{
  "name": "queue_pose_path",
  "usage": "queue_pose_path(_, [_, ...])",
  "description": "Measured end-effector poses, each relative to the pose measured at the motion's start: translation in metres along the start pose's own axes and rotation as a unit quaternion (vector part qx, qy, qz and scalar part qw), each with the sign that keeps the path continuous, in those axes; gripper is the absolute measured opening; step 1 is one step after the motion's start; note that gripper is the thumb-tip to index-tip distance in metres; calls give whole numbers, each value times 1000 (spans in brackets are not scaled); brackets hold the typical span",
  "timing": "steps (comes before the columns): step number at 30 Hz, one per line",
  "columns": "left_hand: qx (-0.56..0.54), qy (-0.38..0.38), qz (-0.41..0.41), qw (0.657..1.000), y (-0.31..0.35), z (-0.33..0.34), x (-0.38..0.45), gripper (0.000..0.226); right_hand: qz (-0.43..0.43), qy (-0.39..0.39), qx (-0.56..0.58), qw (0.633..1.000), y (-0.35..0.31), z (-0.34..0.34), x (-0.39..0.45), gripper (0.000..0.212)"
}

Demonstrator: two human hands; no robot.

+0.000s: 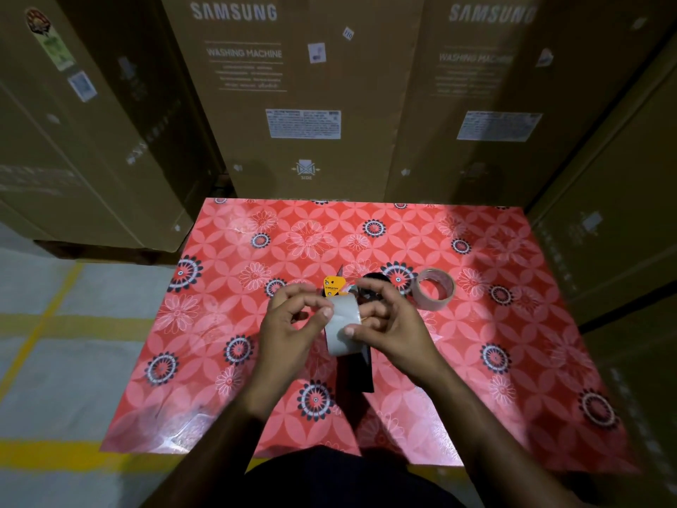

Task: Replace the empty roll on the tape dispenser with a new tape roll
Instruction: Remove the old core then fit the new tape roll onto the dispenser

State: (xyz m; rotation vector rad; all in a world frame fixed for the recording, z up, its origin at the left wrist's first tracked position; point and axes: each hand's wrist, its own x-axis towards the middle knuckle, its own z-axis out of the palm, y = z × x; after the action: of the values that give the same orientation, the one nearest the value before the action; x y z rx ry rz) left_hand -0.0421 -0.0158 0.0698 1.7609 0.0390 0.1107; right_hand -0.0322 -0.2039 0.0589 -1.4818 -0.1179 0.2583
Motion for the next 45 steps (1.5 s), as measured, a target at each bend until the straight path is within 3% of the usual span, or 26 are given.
queue_pose_path(3, [-34,-20,-14,999,-1,2,-2,13,35,36,47,998,7,8,-1,45])
queue_pose_path(9, [-4,9,-3,1000,-8,6,-11,18,51,-8,59,997,8,13,-4,19])
queue_pose_path(15, [-26,83,-63,994,-6,17,-16,8,35,-26,59,997,11,13,-7,37])
queue_pose_path(18, [-45,137,-79,986,-8,21,-13,11,15,-46,20,999,11,17,-9,22])
queue_pose_path(23, [-15,139,-36,989,-4,21,-11,7,35,-47,37,998,5,28,-12,20])
queue_pose_path(25, [12,142,-12,990,-6,21,-12,6,43,-31,25,998,-1,34,-10,5])
queue_pose_path(29, [34,140,-7,990,-8,22,-9,7,48,30,32,998,-1,39,-3,39])
queue_pose_path(33, [1,176,-35,984,-5,16,-3,12,15,-7,-42,999,10,38,-9,30])
queue_pose_path(39, [19,152,-16,988,-3,18,-2,6,-3,10,-41,999,13,34,-12,23])
queue_pose_path(45, [43,169,-19,985,-6,18,1,10,0,-45,-54,998,11,28,-14,30])
